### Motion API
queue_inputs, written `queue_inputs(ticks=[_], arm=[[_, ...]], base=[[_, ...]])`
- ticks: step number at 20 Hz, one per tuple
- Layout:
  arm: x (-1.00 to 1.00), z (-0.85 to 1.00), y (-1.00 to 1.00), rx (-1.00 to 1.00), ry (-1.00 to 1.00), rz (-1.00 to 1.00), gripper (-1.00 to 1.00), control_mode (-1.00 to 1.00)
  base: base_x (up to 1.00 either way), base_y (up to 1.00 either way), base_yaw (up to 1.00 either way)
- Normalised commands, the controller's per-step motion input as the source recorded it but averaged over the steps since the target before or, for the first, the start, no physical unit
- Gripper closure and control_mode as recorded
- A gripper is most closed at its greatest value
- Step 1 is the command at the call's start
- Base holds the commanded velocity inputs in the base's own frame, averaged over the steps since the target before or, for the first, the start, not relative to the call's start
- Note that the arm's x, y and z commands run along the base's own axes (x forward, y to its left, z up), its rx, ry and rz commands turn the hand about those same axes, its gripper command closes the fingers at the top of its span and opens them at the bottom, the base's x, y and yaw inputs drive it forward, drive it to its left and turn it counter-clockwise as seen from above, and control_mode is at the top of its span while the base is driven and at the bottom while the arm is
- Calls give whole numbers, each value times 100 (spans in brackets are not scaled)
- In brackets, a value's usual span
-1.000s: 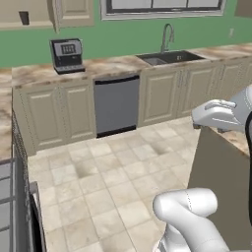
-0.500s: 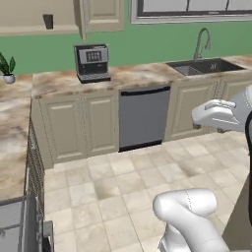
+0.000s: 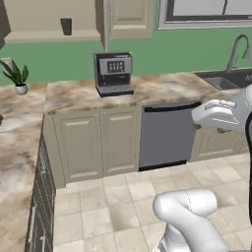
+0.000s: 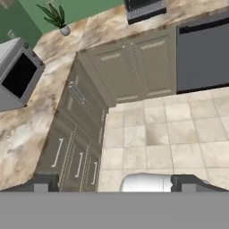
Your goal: There is a bowl on the dining counter. Grab a lemon wedge from the fridge and place it in the bowl. Then get the liquor bottle and glass cup from the cabinet and place them next to the bowl.
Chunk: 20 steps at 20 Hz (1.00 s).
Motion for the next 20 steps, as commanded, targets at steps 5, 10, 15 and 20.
queue_inputs(ticks=[5,10,15,20], arm=[[0,0,0,0,0,0,-100,100],[0,0,0,0,0,0,-100,100],[0,0,0,0,0,0,-100,100],[0,0,0,0,0,0,-100,100]], base=[[100,1,15],[92,32,11],[73,49,8],[50,51,3]])
